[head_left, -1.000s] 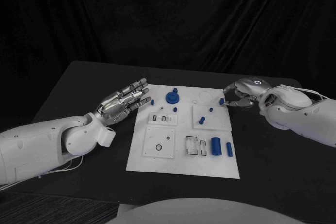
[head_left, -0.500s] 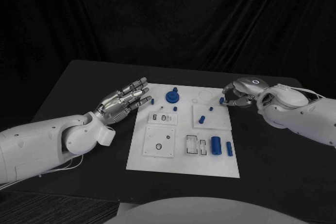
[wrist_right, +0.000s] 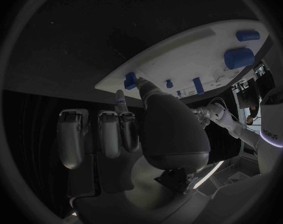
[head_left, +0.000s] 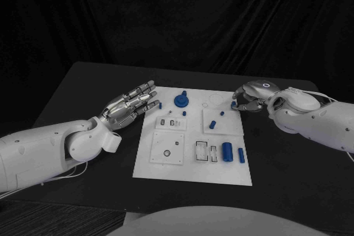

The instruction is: Assemble the parts on the task board

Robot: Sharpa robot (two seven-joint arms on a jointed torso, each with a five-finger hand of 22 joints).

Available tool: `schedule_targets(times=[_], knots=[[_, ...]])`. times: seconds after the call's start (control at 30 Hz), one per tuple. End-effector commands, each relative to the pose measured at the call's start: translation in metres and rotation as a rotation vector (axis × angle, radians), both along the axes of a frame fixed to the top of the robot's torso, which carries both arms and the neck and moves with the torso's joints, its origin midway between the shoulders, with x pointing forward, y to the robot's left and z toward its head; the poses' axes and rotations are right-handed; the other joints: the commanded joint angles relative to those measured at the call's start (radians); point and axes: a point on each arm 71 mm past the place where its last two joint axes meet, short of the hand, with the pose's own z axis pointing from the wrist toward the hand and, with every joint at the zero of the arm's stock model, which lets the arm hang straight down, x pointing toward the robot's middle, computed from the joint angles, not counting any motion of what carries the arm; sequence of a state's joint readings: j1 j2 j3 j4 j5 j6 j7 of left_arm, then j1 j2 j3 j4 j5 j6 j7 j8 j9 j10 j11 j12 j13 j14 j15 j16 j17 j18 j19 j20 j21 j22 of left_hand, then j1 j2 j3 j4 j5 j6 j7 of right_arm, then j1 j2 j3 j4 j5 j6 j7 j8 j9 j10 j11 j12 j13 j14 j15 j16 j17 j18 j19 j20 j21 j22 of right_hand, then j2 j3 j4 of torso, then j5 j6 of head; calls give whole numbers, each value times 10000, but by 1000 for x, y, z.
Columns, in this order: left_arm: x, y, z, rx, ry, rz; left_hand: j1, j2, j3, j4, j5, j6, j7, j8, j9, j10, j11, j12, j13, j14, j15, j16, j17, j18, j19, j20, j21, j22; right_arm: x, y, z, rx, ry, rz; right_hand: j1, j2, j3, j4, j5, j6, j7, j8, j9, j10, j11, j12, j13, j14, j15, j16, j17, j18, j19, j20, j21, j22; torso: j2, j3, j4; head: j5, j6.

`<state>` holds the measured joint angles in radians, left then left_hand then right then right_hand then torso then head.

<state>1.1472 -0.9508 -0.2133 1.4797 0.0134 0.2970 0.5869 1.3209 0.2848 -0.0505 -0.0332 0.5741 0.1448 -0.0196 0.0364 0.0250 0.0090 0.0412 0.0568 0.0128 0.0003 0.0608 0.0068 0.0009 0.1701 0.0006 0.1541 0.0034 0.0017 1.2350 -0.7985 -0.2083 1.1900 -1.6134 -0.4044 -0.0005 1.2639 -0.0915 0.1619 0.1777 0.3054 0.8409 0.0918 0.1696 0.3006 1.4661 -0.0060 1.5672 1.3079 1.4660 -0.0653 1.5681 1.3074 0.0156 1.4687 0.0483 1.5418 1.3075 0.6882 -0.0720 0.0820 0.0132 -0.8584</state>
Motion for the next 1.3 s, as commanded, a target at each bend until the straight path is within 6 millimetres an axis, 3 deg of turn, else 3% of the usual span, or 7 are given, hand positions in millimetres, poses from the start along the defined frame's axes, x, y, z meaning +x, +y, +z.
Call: schedule_targets(times=[0.03,0.5,0.9,1.3], knots=[[-1,-2,1,-171,-32,-128,-137,0,1,-70,33,-56,-13,55,-3,20,74,23,8,-3,86,-68,-9,-75,-6,69,-34,-17,0,1,-2,-45,6,79,115,38,34,-100,160,131,-17,128,70,1047,59,36,2629,1048,53,27,2634,-62,832,35,-34,2510,2,2,3,8,-16],[-1,-2,0,-171,-7,-168,-137,0,1,-70,33,-56,-13,55,-3,20,74,23,8,-3,86,-68,-9,-75,-6,69,-34,-17,1,3,-4,-74,73,135,283,100,144,-324,711,386,-92,555,408,1047,0,36,2629,1048,4,27,2634,-57,822,-6,-52,2504,-7,-2,-2,19,-69],[-1,-3,0,-174,19,-216,-157,9,21,-85,31,-69,-22,52,-5,15,70,20,7,-3,92,-68,-9,-76,-6,75,-34,-17,1,4,-5,-81,110,174,416,198,263,-539,851,768,-172,983,737,1047,-65,36,2629,1048,-51,27,2634,-59,827,-55,-45,2507,-7,0,4,-3,-94],[-1,-3,0,-175,23,-209,-157,9,21,-85,31,-69,-22,52,-5,15,70,20,7,-3,92,-68,-9,-76,-6,75,-34,-17,-4,4,1,232,-392,297,491,301,324,-722,322,1254,-223,1405,1086,1047,21,36,2629,1048,-7,27,2634,-62,831,-44,-39,2510,-10,0,2,32,-120]])
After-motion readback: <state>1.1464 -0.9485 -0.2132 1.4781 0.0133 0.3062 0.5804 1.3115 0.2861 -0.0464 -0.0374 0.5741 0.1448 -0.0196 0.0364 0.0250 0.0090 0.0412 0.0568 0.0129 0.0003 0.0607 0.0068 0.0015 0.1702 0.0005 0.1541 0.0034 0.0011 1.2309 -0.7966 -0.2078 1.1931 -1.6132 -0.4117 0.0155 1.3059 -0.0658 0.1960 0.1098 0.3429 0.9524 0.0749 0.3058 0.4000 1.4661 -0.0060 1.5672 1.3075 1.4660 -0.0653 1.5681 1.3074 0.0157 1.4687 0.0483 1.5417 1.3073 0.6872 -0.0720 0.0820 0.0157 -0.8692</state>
